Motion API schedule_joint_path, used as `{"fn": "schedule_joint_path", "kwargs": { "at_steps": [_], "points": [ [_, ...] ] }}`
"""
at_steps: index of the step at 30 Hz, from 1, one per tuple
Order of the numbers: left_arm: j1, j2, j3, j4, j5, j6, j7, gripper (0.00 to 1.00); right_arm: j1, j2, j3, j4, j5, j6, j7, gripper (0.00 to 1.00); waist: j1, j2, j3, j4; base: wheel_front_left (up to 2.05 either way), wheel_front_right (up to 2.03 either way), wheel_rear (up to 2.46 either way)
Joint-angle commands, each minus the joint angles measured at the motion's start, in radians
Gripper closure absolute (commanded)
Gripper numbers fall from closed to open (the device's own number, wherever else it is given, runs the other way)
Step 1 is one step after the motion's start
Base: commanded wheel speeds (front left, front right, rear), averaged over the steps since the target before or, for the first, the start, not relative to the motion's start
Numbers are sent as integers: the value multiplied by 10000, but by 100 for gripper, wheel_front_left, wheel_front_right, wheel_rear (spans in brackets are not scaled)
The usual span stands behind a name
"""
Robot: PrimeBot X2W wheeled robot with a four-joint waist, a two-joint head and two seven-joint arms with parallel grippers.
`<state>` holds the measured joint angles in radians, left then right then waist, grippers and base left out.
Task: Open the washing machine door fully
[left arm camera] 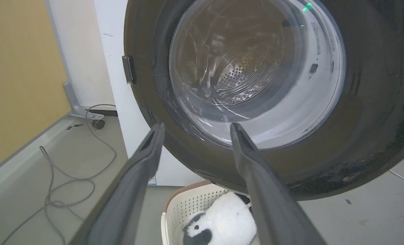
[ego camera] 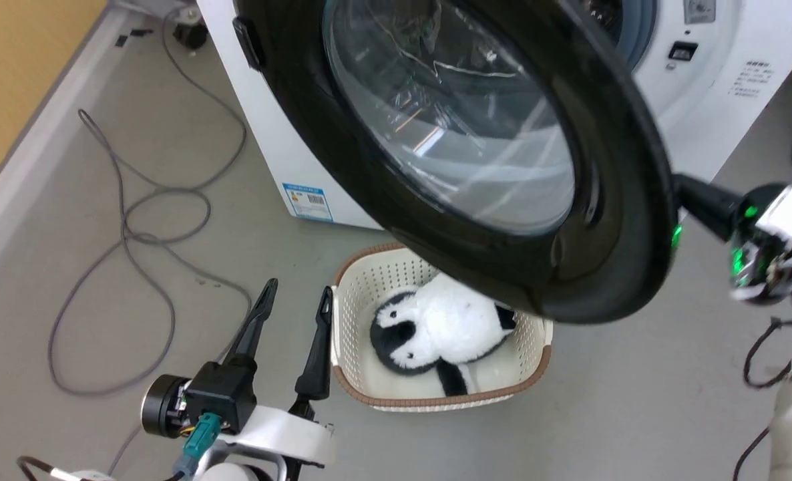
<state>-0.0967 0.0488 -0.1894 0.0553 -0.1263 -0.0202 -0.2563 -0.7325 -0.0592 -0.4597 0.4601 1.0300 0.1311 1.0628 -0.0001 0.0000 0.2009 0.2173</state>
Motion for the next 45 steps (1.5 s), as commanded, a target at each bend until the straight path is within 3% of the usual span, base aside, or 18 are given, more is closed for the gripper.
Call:
{"fn": "schedule_joint_path", "kwargs": {
  "at_steps": [1, 17, 27, 45],
  "points": [
    [154, 14, 55, 5, 35, -10, -55, 0, 357, 89, 253, -121, 211, -4, -101, 100, 1, 0, -138, -10, 0, 0, 0],
    [751, 14, 360, 62, -99, -97, -55, 0, 2956, 89, 2719, -1519, 2579, -4, -1165, 100, 1, 0, -1062, 214, 0, 0, 0],
    [960, 14, 350, 106, -150, -142, -55, 0, 4486, 89, 4820, -2609, 3954, -4, -2172, 100, 1, 0, -1351, 711, 0, 0, 0],
    [1220, 14, 350, 222, -146, -211, -55, 0, 5340, 89, 6882, -3277, 4495, -4, -3227, 100, 1, 0, -1690, 1653, 0, 0, 0]
  ]
}}
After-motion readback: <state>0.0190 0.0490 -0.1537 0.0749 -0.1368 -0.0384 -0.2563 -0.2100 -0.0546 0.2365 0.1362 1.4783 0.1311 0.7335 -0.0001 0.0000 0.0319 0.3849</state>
